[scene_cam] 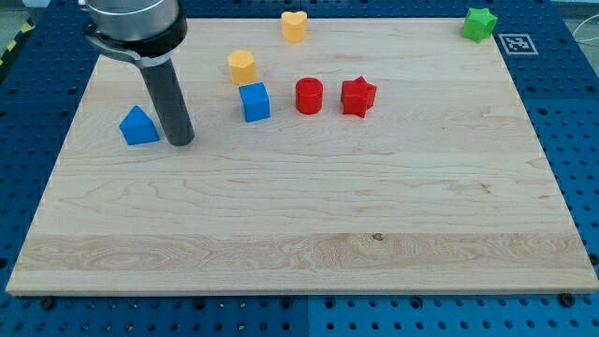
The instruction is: Slide the blue triangle to the center left
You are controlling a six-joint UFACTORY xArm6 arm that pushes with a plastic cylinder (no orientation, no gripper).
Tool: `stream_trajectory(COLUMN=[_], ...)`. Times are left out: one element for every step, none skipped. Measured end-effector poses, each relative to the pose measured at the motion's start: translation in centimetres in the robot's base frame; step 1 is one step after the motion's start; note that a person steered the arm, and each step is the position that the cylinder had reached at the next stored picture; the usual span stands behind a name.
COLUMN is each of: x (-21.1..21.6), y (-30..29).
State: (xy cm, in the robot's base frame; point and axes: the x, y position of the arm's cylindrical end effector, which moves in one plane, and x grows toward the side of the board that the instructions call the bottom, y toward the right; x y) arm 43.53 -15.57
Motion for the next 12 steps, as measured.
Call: stream_trajectory(x=[-0.4,-1.0,-1.0,-1.0,-1.0,-1.0,-1.0,-1.0,0.3,1.8,1.8,1.8], y=[-0.1,-0.4,-1.3,-2.7,-3.9,-4.8,-4.9,-4.9,-4.3,-4.4,-5.2,-5.6])
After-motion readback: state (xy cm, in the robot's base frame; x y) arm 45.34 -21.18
